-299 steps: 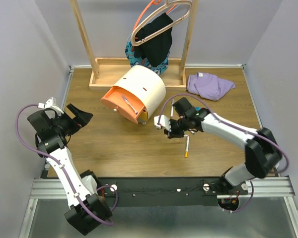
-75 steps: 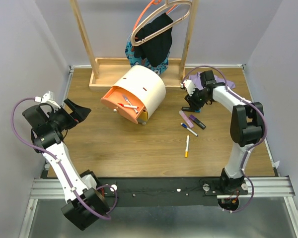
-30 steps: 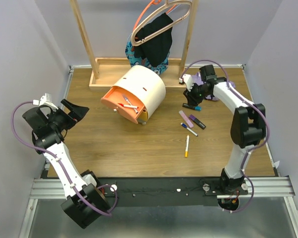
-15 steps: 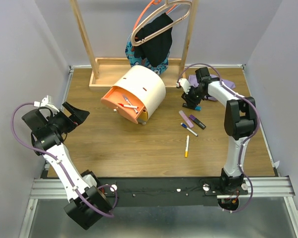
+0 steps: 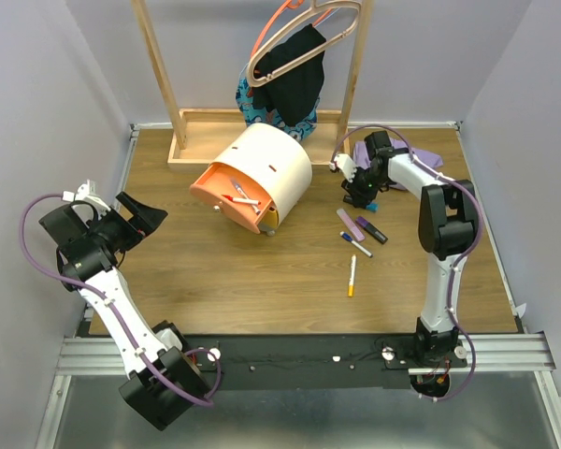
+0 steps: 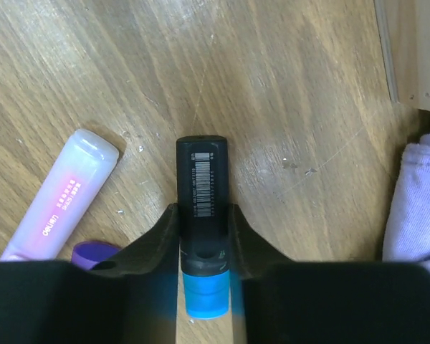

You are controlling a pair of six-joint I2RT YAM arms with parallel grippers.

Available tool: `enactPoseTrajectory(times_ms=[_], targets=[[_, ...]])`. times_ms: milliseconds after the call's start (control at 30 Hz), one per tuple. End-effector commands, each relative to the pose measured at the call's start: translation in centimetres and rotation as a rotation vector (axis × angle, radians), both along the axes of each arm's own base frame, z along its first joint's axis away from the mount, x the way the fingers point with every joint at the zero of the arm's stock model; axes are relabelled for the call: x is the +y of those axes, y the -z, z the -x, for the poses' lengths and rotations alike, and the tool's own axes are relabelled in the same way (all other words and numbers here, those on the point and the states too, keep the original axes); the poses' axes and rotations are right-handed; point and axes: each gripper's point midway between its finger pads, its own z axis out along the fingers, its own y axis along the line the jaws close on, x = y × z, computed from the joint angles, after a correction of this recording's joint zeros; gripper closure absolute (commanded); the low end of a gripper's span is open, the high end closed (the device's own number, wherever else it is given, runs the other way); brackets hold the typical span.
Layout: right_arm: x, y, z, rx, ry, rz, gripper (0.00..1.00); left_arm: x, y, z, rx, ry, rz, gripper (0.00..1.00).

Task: Sort the stationery into containers
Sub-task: Pick up the pen from the center of the board, then place the pen in the drawer.

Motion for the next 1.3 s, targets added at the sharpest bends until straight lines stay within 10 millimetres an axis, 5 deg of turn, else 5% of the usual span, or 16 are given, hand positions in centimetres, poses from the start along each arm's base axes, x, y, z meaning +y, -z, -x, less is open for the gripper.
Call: enactPoseTrajectory(times_ms=[0, 100, 233, 333, 433, 567, 800, 933, 967, 1067, 1267], targets=[[-1.0, 3.3, 2.9, 0.149, -0.005, 0.060, 0.77, 0.5, -1.1, -0.3, -0.033, -0.015, -0.025, 0.01], [-0.3, 1.6, 2.4, 0.121, 0.021, 0.025, 0.81, 0.4, -1.2, -0.2, -0.041, -0.014, -0.021, 0.01], [1.0, -4.7, 1.4, 0.026, 0.054, -0.074, 0.82, 0.1, -1.5, -0.3, -0.057, -0.014, -0.004, 0.01], [2.7, -11.6, 1.8, -0.054, 0.050, -0.197, 0.82, 0.0, -1.7, -0.6, -0.078, -0.014, 0.020, 0.01], [4.4, -17.9, 3.5, -0.092, 0.050, -0.331, 0.82, 0.0, -1.8, -0.9, -0.092, -0.017, 0.039, 0.01], [7.7, -23.4, 6.2, -0.089, 0.043, -0.434, 0.82, 0.2, -2.2, -1.4, -0.115, -0.017, 0.046, 0.01], [17.7, -32.6, 13.2, -0.137, -0.155, -0.624, 0.82, 0.0, -3.2, -2.0, -0.155, -0.010, 0.057, 0.01], [22.3, -34.7, 13.0, -0.018, -0.089, -0.743, 0.82, -0.5, -3.4, -1.9, -0.160, 0.002, 0.057, 0.01], [23.6, -33.5, 12.0, 0.031, -0.058, -0.746, 0.83, -0.6, -3.4, -1.8, -0.160, 0.003, 0.058, 0.01], [26.0, -34.0, 11.8, 0.076, -0.022, -0.794, 0.84, -1.0, -3.5, -1.5, -0.160, 0.009, 0.049, 0.01], [30.0, -31.2, 12.5, 0.160, -0.031, -0.773, 0.84, -1.5, -3.1, -0.9, -0.149, 0.015, 0.044, 0.01]])
